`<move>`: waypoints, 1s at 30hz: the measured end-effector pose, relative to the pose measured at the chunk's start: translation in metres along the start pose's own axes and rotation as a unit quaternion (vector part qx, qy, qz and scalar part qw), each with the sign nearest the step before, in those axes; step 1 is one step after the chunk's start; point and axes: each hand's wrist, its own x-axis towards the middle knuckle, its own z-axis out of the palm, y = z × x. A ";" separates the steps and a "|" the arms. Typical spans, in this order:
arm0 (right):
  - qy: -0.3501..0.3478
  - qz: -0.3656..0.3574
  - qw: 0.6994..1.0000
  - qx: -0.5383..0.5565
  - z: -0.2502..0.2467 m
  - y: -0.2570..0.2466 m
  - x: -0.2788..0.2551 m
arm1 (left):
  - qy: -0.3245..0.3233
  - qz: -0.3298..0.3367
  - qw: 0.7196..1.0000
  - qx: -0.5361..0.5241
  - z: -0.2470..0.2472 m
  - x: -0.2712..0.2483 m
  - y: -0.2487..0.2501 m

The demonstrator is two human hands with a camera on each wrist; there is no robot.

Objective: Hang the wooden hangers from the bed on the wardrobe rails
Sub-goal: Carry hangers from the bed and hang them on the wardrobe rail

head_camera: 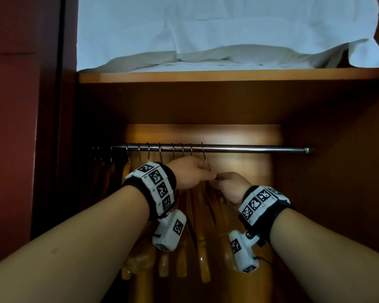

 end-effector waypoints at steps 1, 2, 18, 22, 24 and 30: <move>-0.002 -0.001 1.000 0.005 0.002 0.003 0.001 | 0.001 0.002 1.000 0.003 0.001 0.000 -0.001; -0.003 -0.002 1.000 0.010 0.005 0.004 0.000 | 0.004 0.001 1.000 0.006 0.001 0.001 -0.003; 0.002 0.087 0.993 0.086 0.012 -0.001 -0.029 | 0.002 0.020 0.999 -0.033 -0.004 -0.026 -0.007; 0.031 0.112 0.989 0.088 0.007 -0.008 -0.048 | -0.003 0.026 0.998 -0.060 -0.003 -0.041 -0.004; 0.058 0.118 0.988 0.086 0.003 -0.010 -0.057 | -0.003 0.031 0.996 -0.082 -0.003 -0.049 -0.003; 0.103 0.133 0.982 0.081 -0.008 -0.014 -0.100 | 0.006 0.065 0.984 -0.163 0.008 -0.078 -0.001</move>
